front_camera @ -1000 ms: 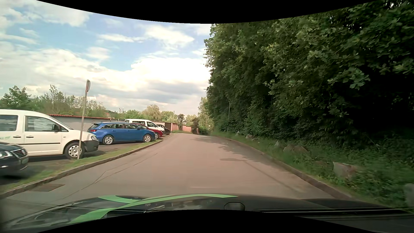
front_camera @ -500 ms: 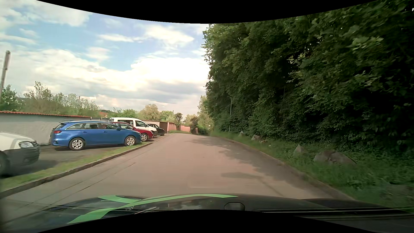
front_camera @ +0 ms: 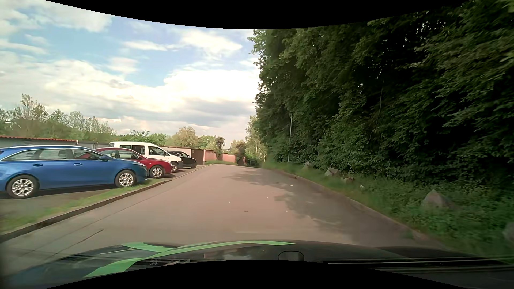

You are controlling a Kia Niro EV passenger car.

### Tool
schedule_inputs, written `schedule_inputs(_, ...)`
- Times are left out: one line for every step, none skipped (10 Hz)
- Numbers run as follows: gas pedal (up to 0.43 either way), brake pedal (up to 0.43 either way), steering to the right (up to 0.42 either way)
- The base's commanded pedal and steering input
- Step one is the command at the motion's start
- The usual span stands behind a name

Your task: Follow the waypoints while adhering to traffic rules and regulations

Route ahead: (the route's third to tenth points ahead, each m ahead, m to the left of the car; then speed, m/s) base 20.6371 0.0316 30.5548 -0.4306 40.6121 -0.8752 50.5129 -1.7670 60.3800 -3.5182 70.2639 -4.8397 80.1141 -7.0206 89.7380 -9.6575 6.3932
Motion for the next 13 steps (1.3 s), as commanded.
schedule_inputs(0.138, 0.0, -0.019)
schedule_inputs(0.138, 0.0, -0.024)
schedule_inputs(0.138, 0.0, -0.025)
schedule_inputs(0.138, 0.0, -0.025)
schedule_inputs(0.138, 0.0, -0.025)
schedule_inputs(0.15, 0.0, -0.025)
schedule_inputs(0.15, 0.0, -0.027)
schedule_inputs(0.169, 0.0, -0.029)
schedule_inputs(0.169, 0.0, -0.031)
schedule_inputs(0.177, 0.0, -0.031)
schedule_inputs(0.177, 0.0, -0.032)
schedule_inputs(0.177, 0.0, -0.031)
schedule_inputs(0.177, 0.0, -0.032)
